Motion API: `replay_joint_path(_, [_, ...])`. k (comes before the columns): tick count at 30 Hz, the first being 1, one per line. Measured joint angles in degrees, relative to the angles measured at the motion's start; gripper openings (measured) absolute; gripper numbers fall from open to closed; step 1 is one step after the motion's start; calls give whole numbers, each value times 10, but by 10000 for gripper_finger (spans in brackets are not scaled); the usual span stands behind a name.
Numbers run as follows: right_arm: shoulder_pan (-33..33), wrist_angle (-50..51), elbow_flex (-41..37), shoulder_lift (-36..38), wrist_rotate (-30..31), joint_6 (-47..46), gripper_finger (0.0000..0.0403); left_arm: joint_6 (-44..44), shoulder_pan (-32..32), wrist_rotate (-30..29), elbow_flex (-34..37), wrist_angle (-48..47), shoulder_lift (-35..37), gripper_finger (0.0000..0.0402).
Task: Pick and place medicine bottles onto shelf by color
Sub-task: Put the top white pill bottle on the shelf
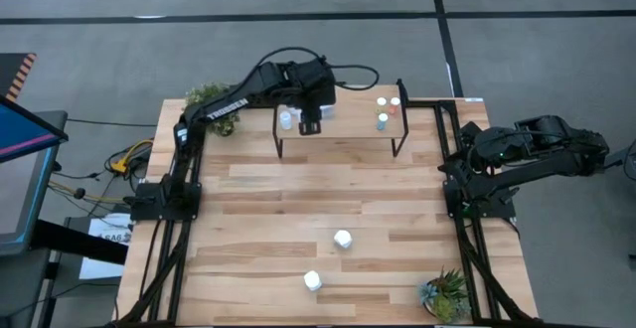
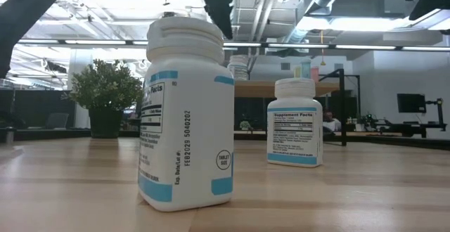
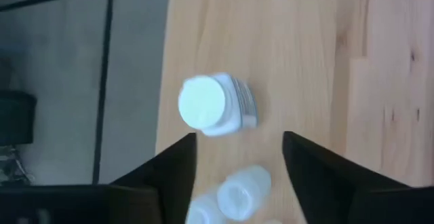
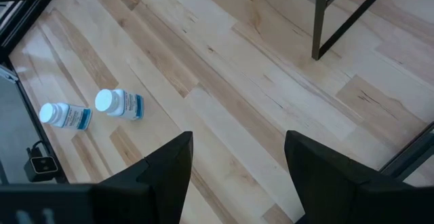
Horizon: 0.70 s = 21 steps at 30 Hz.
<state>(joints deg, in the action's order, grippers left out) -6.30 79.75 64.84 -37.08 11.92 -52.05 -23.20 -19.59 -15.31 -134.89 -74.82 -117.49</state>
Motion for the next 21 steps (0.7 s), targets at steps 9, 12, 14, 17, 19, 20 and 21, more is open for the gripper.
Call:
replay_joint_path(9, [0,0,0,0,0,0,255,-18,-39,45,1,1,-19,69])
replay_joint_path(12, [0,0,0,0,0,0,255,-33,-48,44,-1,2,-28,47])
replay_joint_path(14, [0,0,0,0,0,0,255,-36,-51,44,1,-6,-37,40])
replay_joint_path(17, [0,0,0,0,0,0,255,-38,-51,46,1,-14,-50,37])
replay_joint_path(19, [0,0,0,0,0,0,255,-38,-51,46,1,-25,-55,37])
replay_joint_path(20, [0,0,0,0,0,0,255,-40,-51,46,1,-26,-56,37])
replay_joint_path(21, [0,1,0,0,0,0,255,-43,-51,46,1,-25,-56,37])
